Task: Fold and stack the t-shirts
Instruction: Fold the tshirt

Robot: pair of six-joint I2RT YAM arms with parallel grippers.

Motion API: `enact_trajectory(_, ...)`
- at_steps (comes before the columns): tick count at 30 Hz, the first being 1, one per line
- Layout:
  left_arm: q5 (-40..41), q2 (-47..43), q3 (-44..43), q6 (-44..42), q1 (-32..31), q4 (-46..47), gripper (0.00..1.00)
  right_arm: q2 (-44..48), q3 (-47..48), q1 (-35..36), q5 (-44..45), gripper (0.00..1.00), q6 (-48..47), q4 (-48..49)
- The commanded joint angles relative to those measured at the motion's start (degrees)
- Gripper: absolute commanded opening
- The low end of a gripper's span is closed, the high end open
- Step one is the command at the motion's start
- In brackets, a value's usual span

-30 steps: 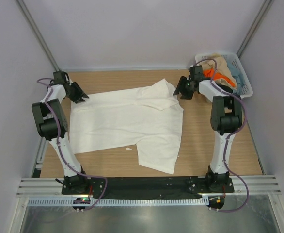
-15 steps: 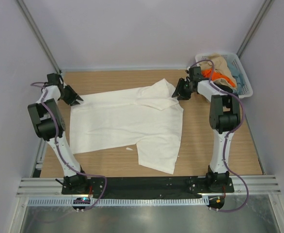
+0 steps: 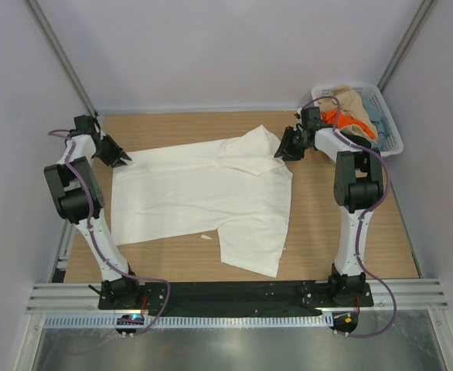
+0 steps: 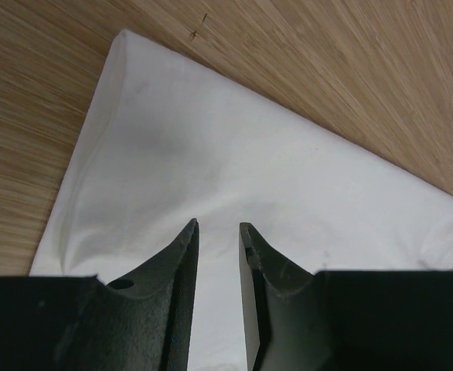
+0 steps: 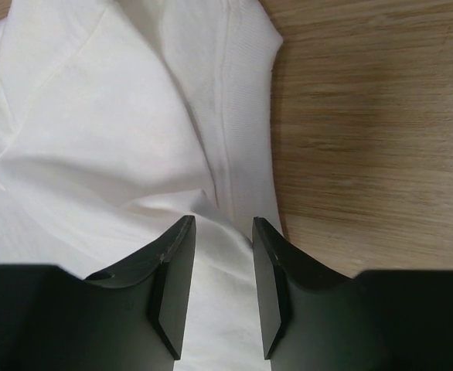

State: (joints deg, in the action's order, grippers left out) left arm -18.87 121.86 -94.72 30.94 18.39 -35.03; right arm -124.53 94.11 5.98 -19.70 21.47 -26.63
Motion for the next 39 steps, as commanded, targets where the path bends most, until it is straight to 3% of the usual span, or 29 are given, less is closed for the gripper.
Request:
enact_trajectory(1, 0.85, -0.66, -1.87, -1.23, 0.15, -1.36, 0.28, 2.01, -0.24, -0.09, 0.19, 0.41, -1.52, -0.52)
enact_trajectory(7, 0.94, 1.88, -4.07, -2.20, 0.06, -2.33, 0.28, 2.01, -0.06, -0.09, 1.07, 0.41, -3.19, -1.40)
enact_trajectory(15, 0.77, 2.68, -5.04, -2.29, 0.24, -2.42, 0.28, 2.71, -0.94, -0.18, -0.07, 0.31, -2.67, -1.23)
enact_trajectory(22, 0.86, 3.20, -5.57, -2.46, 0.33, -2.68, 0.27, 4.81, 1.25, -0.09, 1.59, 0.04, -0.21, -5.00)
enact_trajectory(24, 0.59, 3.47, -5.57, -2.37, 0.33, -2.77, 0.27, 6.05, 2.57, -0.18, 1.77, 0.02, 1.45, -7.63)
enact_trajectory(32, -0.37, 4.26, -5.83, -2.20, 0.33, -2.59, 0.27, 12.37, 1.44, -0.18, -0.33, 0.01, 11.38, -13.00)
enact_trajectory(39, -0.38, 4.52, -5.57, -2.46, 0.42, -2.59, 0.27, 18.69, -6.72, -0.09, -0.33, 0.01, 22.46, -12.22)
